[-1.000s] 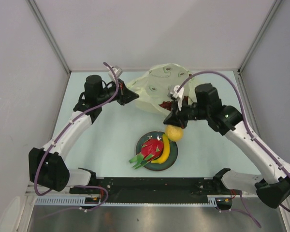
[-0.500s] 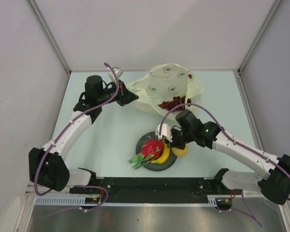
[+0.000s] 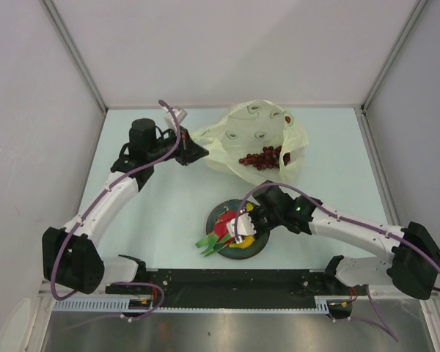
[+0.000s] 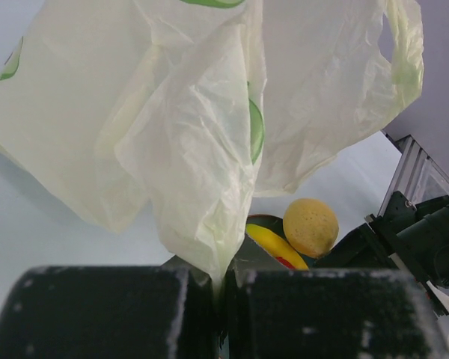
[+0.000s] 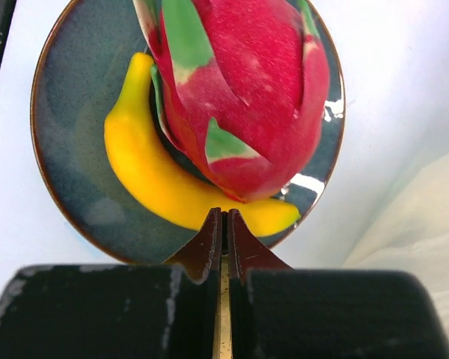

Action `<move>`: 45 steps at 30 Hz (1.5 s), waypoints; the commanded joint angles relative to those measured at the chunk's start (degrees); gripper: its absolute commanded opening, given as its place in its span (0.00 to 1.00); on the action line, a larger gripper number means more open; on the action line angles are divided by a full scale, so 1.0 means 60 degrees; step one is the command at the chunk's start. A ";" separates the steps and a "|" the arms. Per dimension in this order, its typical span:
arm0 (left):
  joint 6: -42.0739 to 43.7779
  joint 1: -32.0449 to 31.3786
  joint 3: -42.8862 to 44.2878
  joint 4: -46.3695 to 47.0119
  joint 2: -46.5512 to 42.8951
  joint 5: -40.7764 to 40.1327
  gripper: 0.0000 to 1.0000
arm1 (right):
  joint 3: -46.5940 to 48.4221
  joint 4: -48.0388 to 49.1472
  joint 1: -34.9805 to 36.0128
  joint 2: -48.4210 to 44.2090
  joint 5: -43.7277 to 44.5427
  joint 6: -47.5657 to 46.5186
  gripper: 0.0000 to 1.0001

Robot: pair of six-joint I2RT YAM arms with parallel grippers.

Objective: Take the fake fruits out of the plastic bag
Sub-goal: Place the fake fruit on the plate.

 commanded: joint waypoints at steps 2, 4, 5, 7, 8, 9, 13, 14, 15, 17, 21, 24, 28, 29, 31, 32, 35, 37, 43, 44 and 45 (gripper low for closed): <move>-0.0153 0.0049 -0.0081 0.0310 -0.0295 -0.0058 0.00 | -0.0151 0.0620 0.0200 0.0239 -0.0155 -0.0947 0.00; -0.0154 0.0035 0.0007 0.0265 -0.0354 0.0000 0.00 | -0.0385 0.0737 0.0287 0.0137 -0.0389 -0.1034 0.00; -0.0153 0.0049 0.0065 0.0192 -0.0354 0.0030 0.00 | -0.0487 0.0796 0.0302 0.0093 -0.0463 -0.1180 0.00; -0.0153 0.0049 0.0095 0.0119 -0.0369 0.0030 0.00 | -0.0736 0.0724 0.0317 -0.0039 -0.0682 -0.2013 0.00; -0.0153 0.0049 0.0081 0.0133 -0.0383 0.0030 0.00 | -0.0810 0.0593 0.0317 -0.0083 -0.0727 -0.2306 0.00; -0.0182 0.0035 0.0066 0.0148 -0.0383 0.0030 0.00 | -0.0956 0.0519 0.0317 -0.0127 -0.0742 -0.2933 0.00; -0.0417 0.0049 0.0051 0.0236 -0.0310 0.0089 0.00 | -0.1351 0.0547 0.0317 -0.0477 -0.1034 -0.3714 0.00; -0.0403 0.0049 0.0080 0.0236 -0.0267 0.0103 0.00 | -0.1469 0.0591 0.0317 -0.0551 -0.1093 -0.3875 0.00; -0.0388 0.0049 0.0109 0.0221 -0.0223 0.0089 0.00 | -0.1542 0.0533 0.0317 -0.0596 -0.1253 -0.4355 0.00; -0.0286 0.0049 0.0212 0.0133 -0.0106 0.0030 0.00 | -0.1791 0.0373 0.0317 -0.0742 -0.1386 -0.4827 0.00; -0.0285 0.0049 0.0212 0.0177 -0.0002 -0.0043 0.00 | -0.1967 -0.0257 0.0317 -0.0830 -0.1824 -0.5999 0.02; -0.0285 0.0035 0.0256 0.0134 0.0085 -0.0058 0.00 | -0.2231 -0.0317 0.0332 -0.0830 -0.2001 -0.6643 0.06; 0.0007 0.0049 0.0417 -0.0115 0.0173 -0.0102 0.00 | -0.2437 -0.0287 0.0317 -0.0757 -0.2060 -0.7303 0.15; 0.0095 0.0049 0.0446 -0.0145 0.0217 -0.0116 0.00 | -0.2422 -0.0331 0.0288 -0.0714 -0.2031 -0.7551 0.15; 0.0299 0.0049 0.0505 -0.0262 0.0261 -0.0175 0.00 | -0.2422 -0.0419 0.0244 -0.0626 -0.2045 -0.7714 0.18; 0.0359 0.0035 0.0534 -0.0291 0.0290 -0.0175 0.00 | -0.2422 -0.0492 0.0171 -0.0611 -0.2075 -0.7888 0.22; 0.0506 0.0049 0.0637 -0.0409 0.0334 -0.0146 0.00 | -0.2437 -0.0464 -0.0063 -0.0829 -0.2657 -0.7788 0.71; 0.0564 0.0035 0.0696 -0.0409 0.0349 0.0000 0.00 | -0.2451 -0.0434 -0.0181 -0.1122 -0.2734 -0.7802 0.78; 0.0389 0.0035 0.0637 -0.0102 0.0408 0.0118 0.00 | -0.2451 -0.0564 -0.0356 -0.2277 -0.3041 -0.7509 0.80; 0.0389 0.0035 0.0623 -0.0072 0.0408 0.0132 0.00 | -0.2451 -0.0624 -0.0429 -0.2484 -0.3187 -0.7524 0.80; 0.0389 0.0035 0.0622 -0.0028 0.0408 0.0133 0.00 | -0.2451 -0.0711 -0.0517 -0.2689 -0.3275 -0.7538 0.80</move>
